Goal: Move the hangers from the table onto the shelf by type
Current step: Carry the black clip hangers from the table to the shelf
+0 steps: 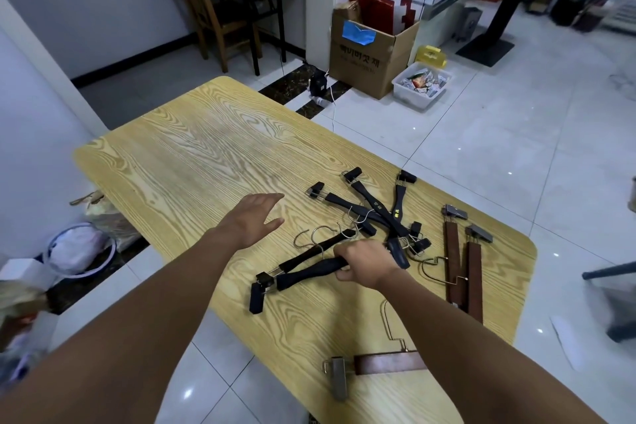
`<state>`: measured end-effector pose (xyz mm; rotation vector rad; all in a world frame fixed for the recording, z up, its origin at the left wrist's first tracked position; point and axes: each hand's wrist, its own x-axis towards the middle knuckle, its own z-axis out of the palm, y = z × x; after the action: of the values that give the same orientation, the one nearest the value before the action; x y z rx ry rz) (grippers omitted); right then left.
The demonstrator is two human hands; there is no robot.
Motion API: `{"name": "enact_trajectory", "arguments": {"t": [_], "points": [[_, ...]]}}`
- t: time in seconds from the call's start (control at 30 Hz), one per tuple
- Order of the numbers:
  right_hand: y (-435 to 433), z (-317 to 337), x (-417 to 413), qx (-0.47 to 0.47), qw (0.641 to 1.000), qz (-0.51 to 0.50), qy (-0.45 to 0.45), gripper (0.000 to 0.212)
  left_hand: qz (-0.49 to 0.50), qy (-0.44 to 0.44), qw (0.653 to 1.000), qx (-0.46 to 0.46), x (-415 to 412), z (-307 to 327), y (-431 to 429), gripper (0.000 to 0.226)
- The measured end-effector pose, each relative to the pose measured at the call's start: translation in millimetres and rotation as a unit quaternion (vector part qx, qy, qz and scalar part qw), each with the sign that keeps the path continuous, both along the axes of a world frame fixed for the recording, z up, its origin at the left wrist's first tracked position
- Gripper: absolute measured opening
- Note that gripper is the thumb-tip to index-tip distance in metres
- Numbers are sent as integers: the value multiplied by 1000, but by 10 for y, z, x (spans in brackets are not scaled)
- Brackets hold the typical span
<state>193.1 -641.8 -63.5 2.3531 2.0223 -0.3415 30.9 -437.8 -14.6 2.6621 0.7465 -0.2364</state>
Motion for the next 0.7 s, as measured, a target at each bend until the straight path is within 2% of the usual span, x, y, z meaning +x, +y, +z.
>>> {"name": "enact_trajectory", "arguments": {"t": [0.23,0.7], "points": [[102,16,-10,7,1000,-14,-6,19,10,17,1000,8,-95,-88,91,59],[152,-296,26,9,1000,5,9,21,24,98,993,-65,58,-828,-231,61]]}}
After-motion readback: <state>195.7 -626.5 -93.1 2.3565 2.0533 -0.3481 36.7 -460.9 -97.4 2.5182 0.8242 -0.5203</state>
